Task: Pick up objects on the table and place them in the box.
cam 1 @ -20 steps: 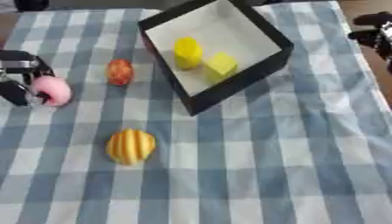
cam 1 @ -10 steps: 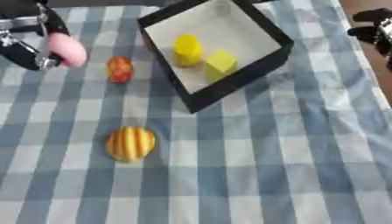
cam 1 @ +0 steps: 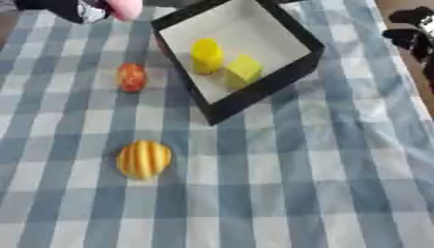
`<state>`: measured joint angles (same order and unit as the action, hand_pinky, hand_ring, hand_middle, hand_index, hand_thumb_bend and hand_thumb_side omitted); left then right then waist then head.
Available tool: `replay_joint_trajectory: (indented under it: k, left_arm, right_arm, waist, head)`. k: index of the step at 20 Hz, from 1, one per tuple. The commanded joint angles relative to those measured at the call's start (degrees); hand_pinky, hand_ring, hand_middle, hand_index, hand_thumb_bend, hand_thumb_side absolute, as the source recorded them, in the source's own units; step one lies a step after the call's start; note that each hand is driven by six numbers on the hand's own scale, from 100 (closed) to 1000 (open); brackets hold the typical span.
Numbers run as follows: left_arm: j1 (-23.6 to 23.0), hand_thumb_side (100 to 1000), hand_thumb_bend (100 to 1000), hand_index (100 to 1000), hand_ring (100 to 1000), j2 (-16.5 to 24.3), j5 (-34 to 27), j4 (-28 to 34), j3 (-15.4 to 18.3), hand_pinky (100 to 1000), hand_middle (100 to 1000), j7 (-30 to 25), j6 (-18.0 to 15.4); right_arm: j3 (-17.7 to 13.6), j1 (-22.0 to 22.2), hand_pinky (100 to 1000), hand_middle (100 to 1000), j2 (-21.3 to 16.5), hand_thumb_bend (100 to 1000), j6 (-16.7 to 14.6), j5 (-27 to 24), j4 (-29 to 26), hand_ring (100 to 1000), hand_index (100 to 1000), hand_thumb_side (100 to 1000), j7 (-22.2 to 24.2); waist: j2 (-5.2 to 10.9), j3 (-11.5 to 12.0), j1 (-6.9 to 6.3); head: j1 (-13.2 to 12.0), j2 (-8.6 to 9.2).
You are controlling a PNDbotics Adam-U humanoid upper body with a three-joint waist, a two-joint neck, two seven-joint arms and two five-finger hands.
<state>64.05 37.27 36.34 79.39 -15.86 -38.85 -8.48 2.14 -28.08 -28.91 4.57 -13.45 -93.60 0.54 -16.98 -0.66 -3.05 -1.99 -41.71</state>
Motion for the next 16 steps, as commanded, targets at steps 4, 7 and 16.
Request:
replay_joint_trajectory:
  k: [4, 7, 16]
  left_arm:
    - [6.61, 100, 156, 680, 671, -8.17, 4.24, -7.24, -0.35, 678, 609, 0.34, -1.18]
    - [8.54, 100, 196, 682, 671, -13.18, 7.32, -12.26, 0.03, 677, 610, 1.66, -1.16]
    - [9.72, 100, 329, 690, 683, -22.64, 16.32, -26.88, 3.38, 696, 618, 6.72, -2.13]
  right_arm:
    - [-0.48, -1.82, 926, 813, 0.01, 100, 0.14, -0.43, -0.37, 799, 779, 753, 0.1]
    - [-0.36, -2.32, 926, 812, 0.34, 100, 0.32, -0.58, -0.56, 797, 778, 752, 0.12]
    - [-0.16, -3.38, 924, 809, 1.07, 100, 0.68, -0.96, -0.92, 795, 774, 754, 0.15]
  waist:
    - [4.19, -0.89, -0.35]
    - [3.93, -1.32, -0.33]
    - [2.94, -2.55, -0.07]
  head:
    - [-1.11, 0.6]
    - [-1.57, 0.84]
    - [-2.46, 1.25]
